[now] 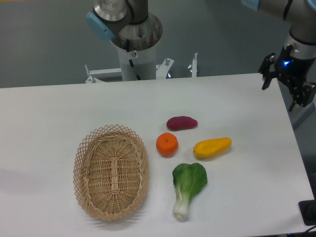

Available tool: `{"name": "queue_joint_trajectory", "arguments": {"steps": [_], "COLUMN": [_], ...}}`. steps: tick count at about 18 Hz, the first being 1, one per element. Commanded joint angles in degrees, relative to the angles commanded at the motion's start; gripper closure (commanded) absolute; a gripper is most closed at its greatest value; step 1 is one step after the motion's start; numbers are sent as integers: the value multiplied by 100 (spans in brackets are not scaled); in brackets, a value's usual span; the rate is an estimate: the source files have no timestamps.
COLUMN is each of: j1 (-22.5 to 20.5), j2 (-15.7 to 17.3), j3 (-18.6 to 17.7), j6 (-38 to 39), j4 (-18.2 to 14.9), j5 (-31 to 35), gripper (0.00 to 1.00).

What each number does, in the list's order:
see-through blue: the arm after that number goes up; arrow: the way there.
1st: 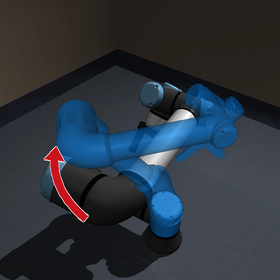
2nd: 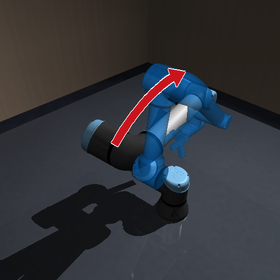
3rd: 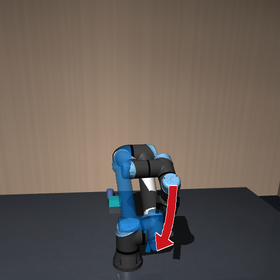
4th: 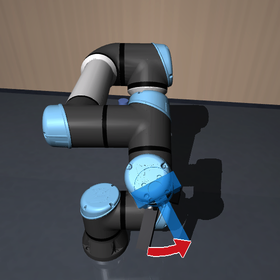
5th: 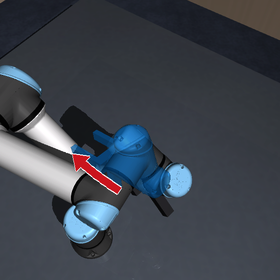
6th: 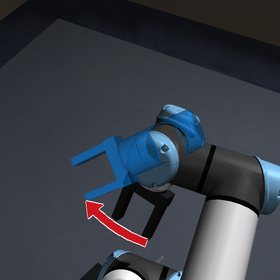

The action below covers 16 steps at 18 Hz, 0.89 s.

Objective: Pick up the mango from the table
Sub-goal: 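Move the open gripper over the yellow mango and lower toward it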

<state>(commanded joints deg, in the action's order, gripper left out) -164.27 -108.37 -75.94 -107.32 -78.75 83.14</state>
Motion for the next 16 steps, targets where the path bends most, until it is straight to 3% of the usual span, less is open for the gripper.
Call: {"name": "queue_joint_trajectory", "arguments": {"steps": [11, 16], "j1": [96, 386], "j2": [0, -70], "j3": [-202, -596], "j6": [404, 545], "j4": [176, 605], "j5": [-44, -9], "gripper": [0, 0]}}
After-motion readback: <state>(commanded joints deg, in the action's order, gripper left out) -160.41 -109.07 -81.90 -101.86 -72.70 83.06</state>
